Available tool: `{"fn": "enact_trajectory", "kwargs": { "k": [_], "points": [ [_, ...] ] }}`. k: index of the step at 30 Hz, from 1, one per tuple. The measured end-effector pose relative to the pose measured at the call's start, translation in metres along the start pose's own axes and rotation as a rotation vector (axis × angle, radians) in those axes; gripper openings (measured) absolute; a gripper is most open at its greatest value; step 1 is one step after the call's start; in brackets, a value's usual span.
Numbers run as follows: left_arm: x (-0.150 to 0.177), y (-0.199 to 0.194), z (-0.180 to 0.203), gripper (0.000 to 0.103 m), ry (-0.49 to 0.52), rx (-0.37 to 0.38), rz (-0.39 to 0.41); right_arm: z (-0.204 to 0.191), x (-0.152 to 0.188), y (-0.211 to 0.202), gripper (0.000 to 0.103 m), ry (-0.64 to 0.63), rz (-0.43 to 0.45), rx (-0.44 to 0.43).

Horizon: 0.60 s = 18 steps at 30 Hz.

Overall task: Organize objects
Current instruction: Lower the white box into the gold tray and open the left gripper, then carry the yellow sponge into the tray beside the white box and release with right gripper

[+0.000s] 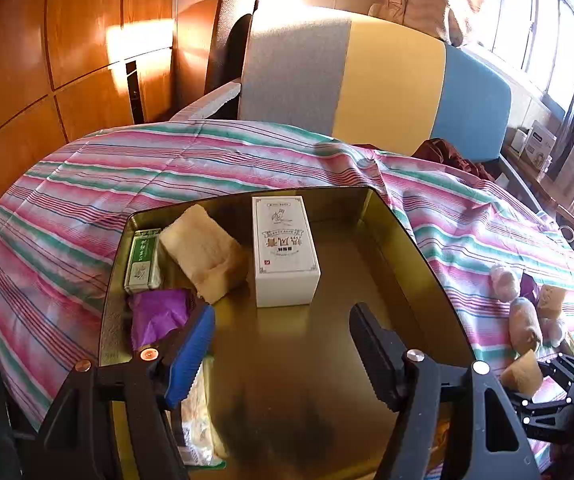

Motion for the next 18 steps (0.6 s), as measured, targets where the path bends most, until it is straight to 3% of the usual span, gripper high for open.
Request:
{"fn": "enact_trajectory", "kwargs": {
  "k": [9,18],
  "points": [
    [0.022,-0.033,-0.012,0.071,0.014,-0.014,0.045,0.001,0.004,-0.001,0.066,0.017,0.018,-0.012],
    [0.035,-0.039,-0.025,0.071,-0.004,0.015,0.036,0.0,0.006,-0.002,0.066,0.041,0.04,0.011]
  ]
}}
Point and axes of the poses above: each gripper's, at about its wrist camera, not at the fingertips, and y roughly the way its jaws point, z to its right, x to its underside, the point moved 2 cm from there along y, roughly the way its jaws point, and after that the axes turned 2 degrees about -z, right-handed, at the moved point
